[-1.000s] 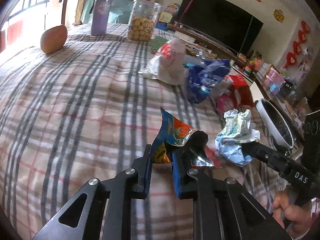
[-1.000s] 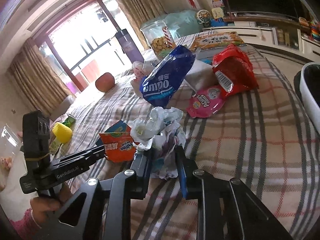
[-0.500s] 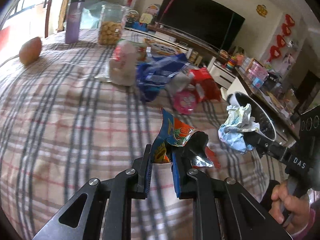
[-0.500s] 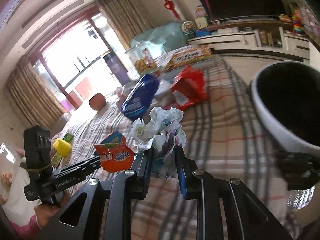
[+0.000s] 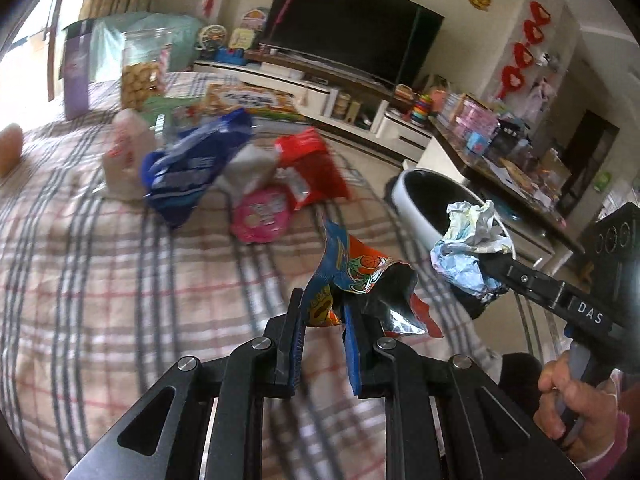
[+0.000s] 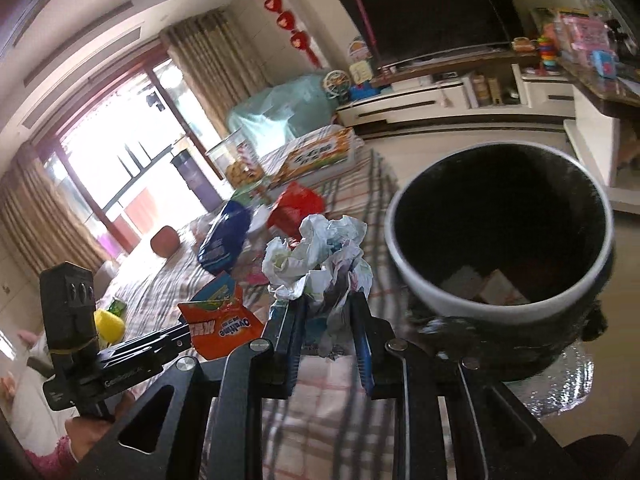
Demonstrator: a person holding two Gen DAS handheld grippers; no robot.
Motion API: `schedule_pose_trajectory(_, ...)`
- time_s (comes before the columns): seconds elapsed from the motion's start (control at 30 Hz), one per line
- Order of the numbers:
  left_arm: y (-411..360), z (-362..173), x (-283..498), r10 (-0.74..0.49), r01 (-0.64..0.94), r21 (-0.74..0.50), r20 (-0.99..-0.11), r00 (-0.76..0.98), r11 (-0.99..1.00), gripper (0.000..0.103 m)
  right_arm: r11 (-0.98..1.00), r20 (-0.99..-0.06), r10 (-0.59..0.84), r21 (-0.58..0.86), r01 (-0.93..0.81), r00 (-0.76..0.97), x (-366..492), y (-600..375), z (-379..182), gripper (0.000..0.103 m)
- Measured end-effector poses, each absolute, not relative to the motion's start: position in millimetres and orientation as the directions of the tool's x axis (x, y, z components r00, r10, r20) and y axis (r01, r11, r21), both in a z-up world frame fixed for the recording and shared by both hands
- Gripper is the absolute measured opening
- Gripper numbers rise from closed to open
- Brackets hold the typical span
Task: Collect trash
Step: 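Carry the snack wrapper and white plastic over the trash bin with both tools, then open both tools to drop the snack wrapper and white plastic into the bin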
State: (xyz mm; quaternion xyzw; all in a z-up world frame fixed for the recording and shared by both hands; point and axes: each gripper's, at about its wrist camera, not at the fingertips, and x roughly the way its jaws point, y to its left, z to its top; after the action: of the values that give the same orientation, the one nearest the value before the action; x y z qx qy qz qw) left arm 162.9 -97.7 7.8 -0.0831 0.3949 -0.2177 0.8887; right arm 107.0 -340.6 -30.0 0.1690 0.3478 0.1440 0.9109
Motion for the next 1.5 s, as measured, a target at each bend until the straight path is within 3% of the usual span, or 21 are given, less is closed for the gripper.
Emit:
schedule_pose_trajectory(0.87,-205.9,16.0,226.8,-0.503,0.446,-0.271,-0.656,0.562,0.853,0.016,0.925,-0.573,0.209,0.379,0.031,0.792,115.3,-439.6,-15.1,0.023)
schedule_pose_trajectory(1.5,-250.9,12.4,260.6,-0.480,0.452,-0.243,-0.694,0.537,0.858,0.017,0.938,-0.620,0.178,0.342,0.058,0.764,149.5,-459.4,-19.7,0.023)
